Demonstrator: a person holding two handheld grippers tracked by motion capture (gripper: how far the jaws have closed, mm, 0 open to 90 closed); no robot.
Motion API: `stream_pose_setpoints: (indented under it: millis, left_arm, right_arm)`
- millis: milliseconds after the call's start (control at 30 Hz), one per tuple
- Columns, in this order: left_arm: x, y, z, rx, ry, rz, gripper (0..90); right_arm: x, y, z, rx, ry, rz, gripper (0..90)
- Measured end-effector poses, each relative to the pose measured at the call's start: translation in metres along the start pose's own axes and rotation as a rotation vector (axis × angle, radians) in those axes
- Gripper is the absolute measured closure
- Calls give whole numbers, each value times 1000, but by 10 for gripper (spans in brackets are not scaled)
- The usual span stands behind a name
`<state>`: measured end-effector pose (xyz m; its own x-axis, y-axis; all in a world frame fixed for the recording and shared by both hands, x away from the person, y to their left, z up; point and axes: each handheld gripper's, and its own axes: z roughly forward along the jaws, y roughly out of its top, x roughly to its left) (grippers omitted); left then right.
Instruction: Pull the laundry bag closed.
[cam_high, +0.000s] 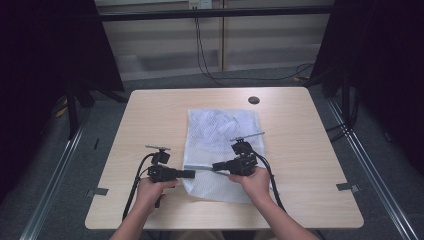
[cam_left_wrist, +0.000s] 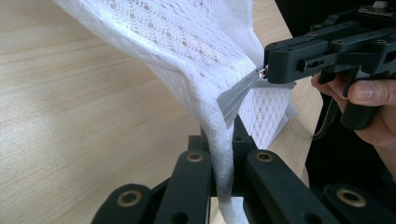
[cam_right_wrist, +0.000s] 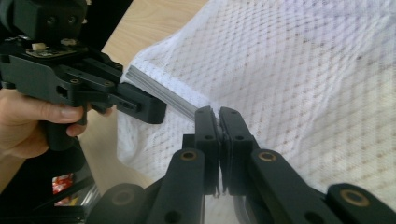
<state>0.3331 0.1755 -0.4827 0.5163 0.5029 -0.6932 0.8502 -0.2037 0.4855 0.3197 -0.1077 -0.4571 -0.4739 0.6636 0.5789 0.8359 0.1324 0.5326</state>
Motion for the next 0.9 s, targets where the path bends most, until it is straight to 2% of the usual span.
stream_pose_setpoints:
  millis: [67, 233, 367, 433, 700, 767, 833, 867, 900]
  left_arm:
    - [-1, 0, 0, -2, -9, -16, 900]
    - [1, 0, -2, -5, 9, 5, 900]
    - [0, 0, -1, -7, 1, -11, 900]
    - [1, 0, -1, -4, 5, -2, 900]
    - [0, 0, -1, -2, 9, -7, 900]
    - [1, 0, -2, -8, 12, -7, 900]
    - [1, 0, -2, -9, 6, -12, 900]
    - [1, 0, -2, -7, 15, 1, 900]
    - [1, 0, -2, -5, 8, -8, 900]
  right_arm:
    - [0, 0, -1, 1, -1, -3, 872]
    - [-2, 0, -2, 1, -6, 0, 872]
    - [-3, -1, -4, -8, -8, -6, 872]
    - [-3, -1, -5, -5, -7, -4, 872]
    - [-2, -1, -5, -3, -7, -9, 873]
    - [-3, -1, -7, -6, -27, -14, 872]
    - [-5, -1, -9, -13, -24, -6, 872]
    - [-6, -2, -10, -11, -20, -2, 873]
    - [-6, -2, -10, -13, -28, -10, 873]
